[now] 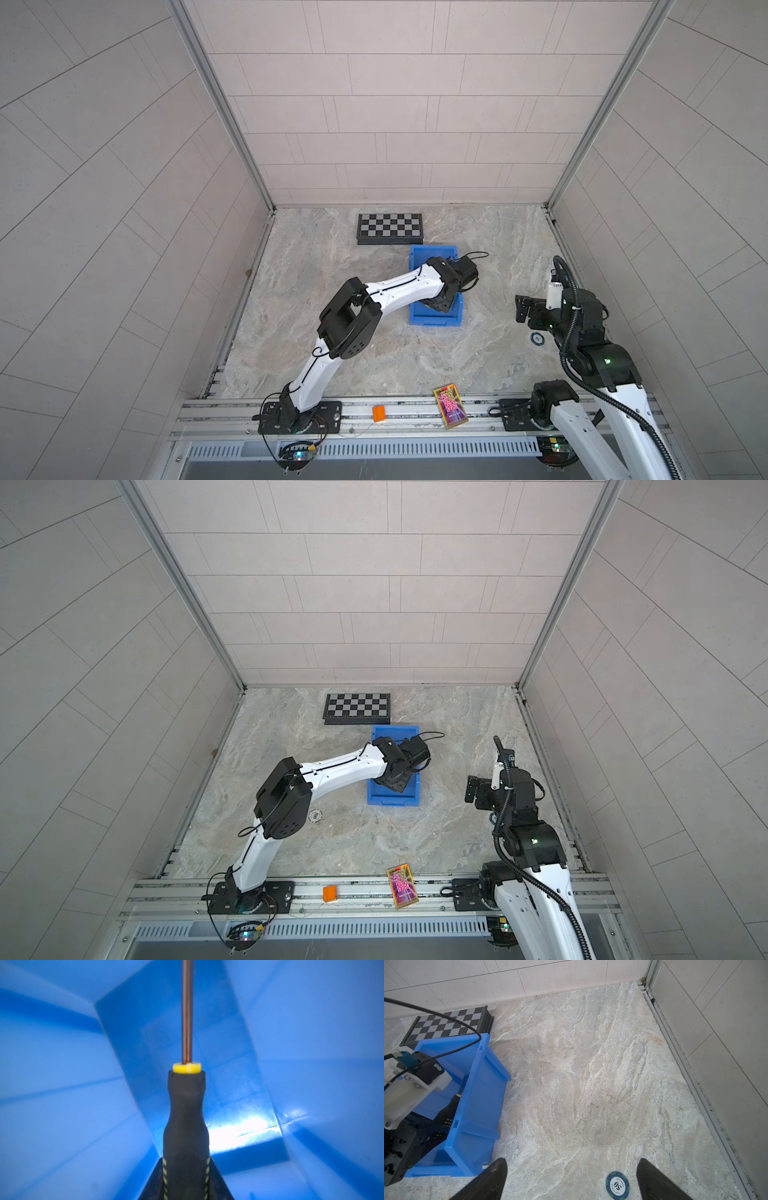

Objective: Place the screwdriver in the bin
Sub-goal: 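Lower the held screwdriver into the blue bin with the left gripper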

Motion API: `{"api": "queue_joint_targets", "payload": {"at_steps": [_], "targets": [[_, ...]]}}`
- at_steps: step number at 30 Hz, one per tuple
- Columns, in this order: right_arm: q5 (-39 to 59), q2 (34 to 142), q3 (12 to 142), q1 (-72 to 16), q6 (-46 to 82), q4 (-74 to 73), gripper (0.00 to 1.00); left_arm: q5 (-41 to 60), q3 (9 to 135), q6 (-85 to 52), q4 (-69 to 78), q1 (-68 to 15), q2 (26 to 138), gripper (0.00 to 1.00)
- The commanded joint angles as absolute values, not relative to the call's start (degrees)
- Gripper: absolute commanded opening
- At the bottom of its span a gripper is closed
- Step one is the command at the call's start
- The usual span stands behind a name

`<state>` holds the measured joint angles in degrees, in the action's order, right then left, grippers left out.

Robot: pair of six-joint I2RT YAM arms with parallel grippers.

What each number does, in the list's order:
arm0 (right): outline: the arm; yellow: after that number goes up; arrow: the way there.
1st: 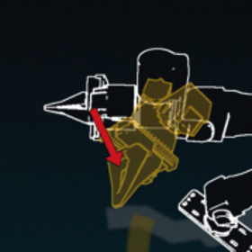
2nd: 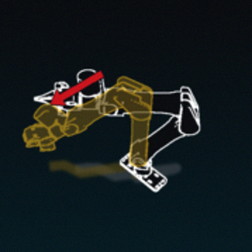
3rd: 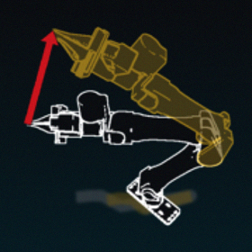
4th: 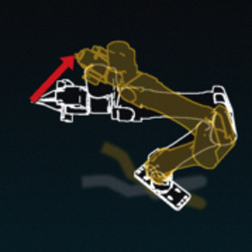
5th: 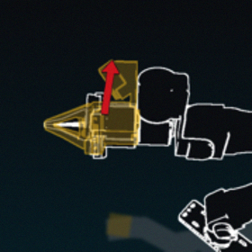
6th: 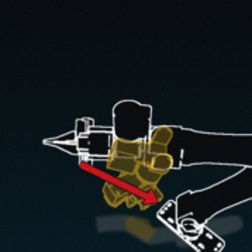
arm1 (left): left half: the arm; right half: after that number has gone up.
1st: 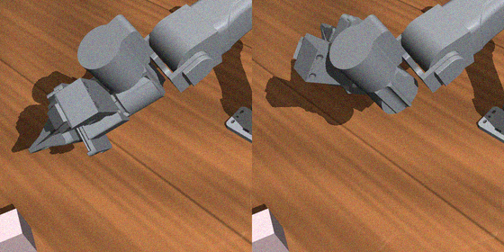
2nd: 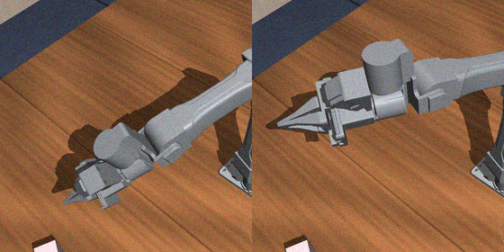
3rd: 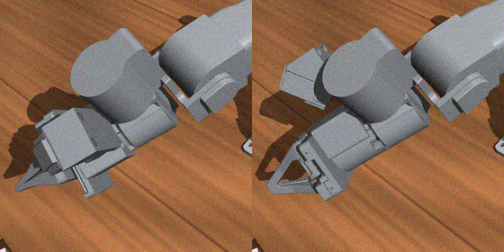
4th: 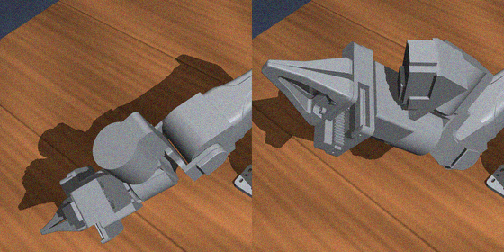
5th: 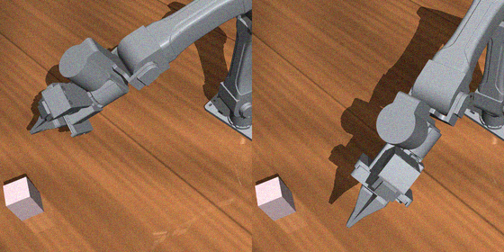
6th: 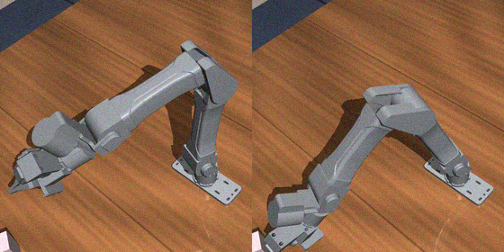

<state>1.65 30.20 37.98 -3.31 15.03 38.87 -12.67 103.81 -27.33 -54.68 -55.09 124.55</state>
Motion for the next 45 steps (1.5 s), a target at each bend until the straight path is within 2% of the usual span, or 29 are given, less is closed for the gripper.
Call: {"api": "queue_joint_targets", "payload": {"at_steps": [1,21,35,39,45], "targets": [[0.84,29.37,37.18,-3.08,14.60,39.16,0.99,-14.42,102.73,-26.79,-54.83,-54.67,125.24,0.17],[0.60,29.10,37.17,-3.16,14.68,39.20,0.99,-14.06,102.66,-26.35,-53.79,-53.88,126.47,0.22],[0.66,29.25,37.09,-3.12,14.68,39.20,0.99,-14.59,102.91,-26.77,-53.44,-53.61,125.64,0.34],[0.70,29.12,37.14,-3.16,14.69,39.20,0.99,-14.63,103.01,-26.73,-53.26,-53.56,125.43,0.41],[0.88,28.75,37.09,-3.14,14.72,39.29,0.99,-14.78,103.56,-26.95,-53.40,-53.44,125.11,0.44]]}}
